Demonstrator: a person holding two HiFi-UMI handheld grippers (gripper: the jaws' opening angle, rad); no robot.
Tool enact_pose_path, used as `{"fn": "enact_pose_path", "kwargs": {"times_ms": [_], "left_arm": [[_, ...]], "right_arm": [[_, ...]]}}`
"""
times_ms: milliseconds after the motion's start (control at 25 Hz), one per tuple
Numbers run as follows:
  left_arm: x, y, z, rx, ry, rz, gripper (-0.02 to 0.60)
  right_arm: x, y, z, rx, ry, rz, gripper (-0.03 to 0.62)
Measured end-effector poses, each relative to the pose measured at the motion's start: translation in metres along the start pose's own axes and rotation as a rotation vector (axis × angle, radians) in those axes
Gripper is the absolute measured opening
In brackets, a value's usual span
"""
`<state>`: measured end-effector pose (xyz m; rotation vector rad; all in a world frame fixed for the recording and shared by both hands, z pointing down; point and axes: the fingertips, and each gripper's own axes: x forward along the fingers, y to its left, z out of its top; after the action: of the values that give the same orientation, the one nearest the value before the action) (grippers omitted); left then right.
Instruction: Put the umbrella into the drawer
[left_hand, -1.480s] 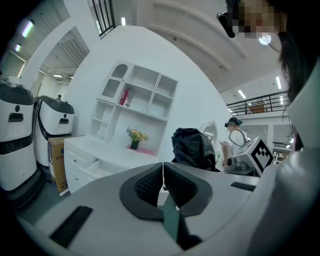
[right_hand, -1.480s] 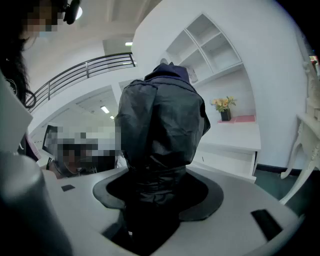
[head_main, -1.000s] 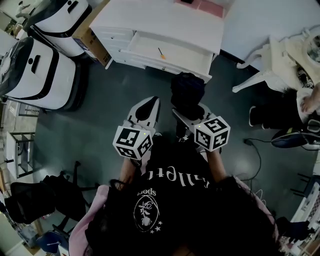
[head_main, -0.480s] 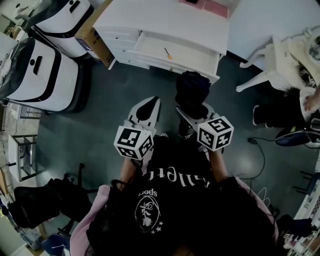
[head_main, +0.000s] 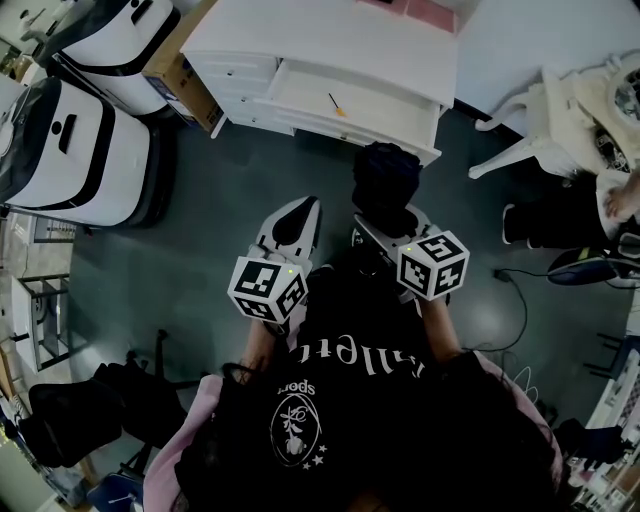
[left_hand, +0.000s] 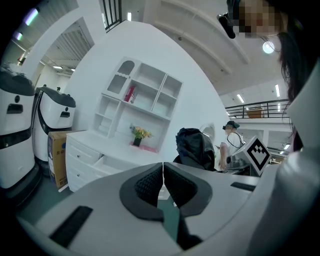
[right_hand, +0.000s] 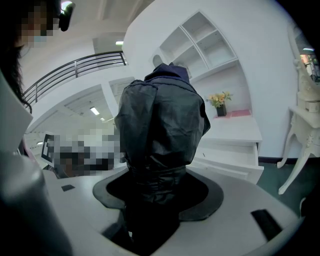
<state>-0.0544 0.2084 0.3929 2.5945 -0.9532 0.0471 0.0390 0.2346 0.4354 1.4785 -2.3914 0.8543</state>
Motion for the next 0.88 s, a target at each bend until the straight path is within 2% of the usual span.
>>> {"fn": "enact_pose_path", "kwargs": {"times_ms": [360, 640, 880], "left_arm": [[0.036, 0.027, -0.002, -0.033, 0.023, 0.025, 0.017], [0.088, 0.071, 0.023, -0.034, 0.011, 0.083, 0.017], [0.152, 0.102, 0.050, -0.053, -0.008, 0.123, 0.017]], "right_arm": [[0.033, -0.038, 0.013, 0.019, 0.040, 0.001, 0.284], [0.085, -0.086, 0.056, 0.010, 0.057, 0.025, 0.284], [0.127, -0.135, 0.099, -0.017, 0.093, 0.057, 0.282]]}}
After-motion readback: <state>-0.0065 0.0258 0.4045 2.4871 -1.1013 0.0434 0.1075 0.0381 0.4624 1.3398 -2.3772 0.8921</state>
